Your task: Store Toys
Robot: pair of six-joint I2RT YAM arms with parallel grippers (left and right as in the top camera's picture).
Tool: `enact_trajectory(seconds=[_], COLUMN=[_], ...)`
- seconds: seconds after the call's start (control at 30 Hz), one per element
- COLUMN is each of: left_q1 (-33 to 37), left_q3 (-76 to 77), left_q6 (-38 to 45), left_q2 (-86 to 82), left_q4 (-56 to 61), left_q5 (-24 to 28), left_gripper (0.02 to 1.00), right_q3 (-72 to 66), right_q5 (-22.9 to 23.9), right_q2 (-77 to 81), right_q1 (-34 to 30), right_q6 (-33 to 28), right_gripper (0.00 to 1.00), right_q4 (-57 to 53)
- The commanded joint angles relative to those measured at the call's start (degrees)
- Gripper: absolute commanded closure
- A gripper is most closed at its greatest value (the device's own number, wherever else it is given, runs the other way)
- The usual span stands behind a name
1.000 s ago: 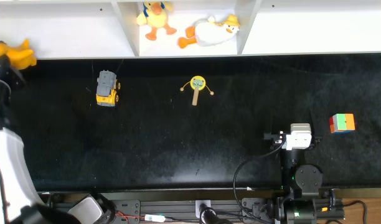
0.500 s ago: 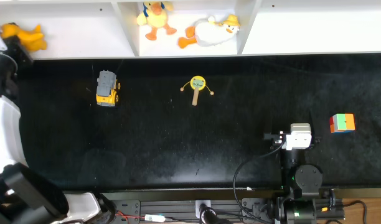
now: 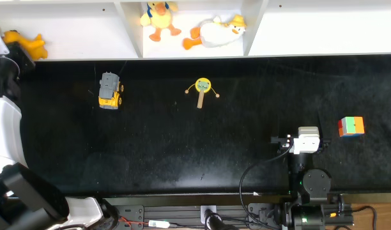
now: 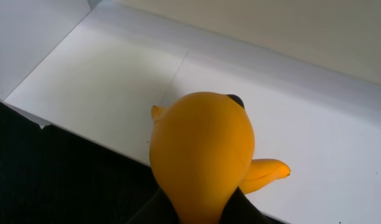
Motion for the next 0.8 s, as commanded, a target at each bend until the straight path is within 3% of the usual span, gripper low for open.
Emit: enact_trajectory(seconds=[0.03,0.8], left_q1=[0.0,-2.6], left_q3=[2.2,2.2], left_q6=[-0.9,-2.4], left_q2=[0.3,5.5], left_q4=[1.2,4.8], left_q5=[-1.0,-0.3], left_gripper=[0.882,0.866], right_q3=[-0.8,-0.8], right_q5=[0.2,0.2], right_q2=[-0.4,-0.4], right_q1=[-0.2,-0.2], right_q6=[-0.2,-0.2], right_gripper=[0.007,0.007], right_q4=[0.3,0.3])
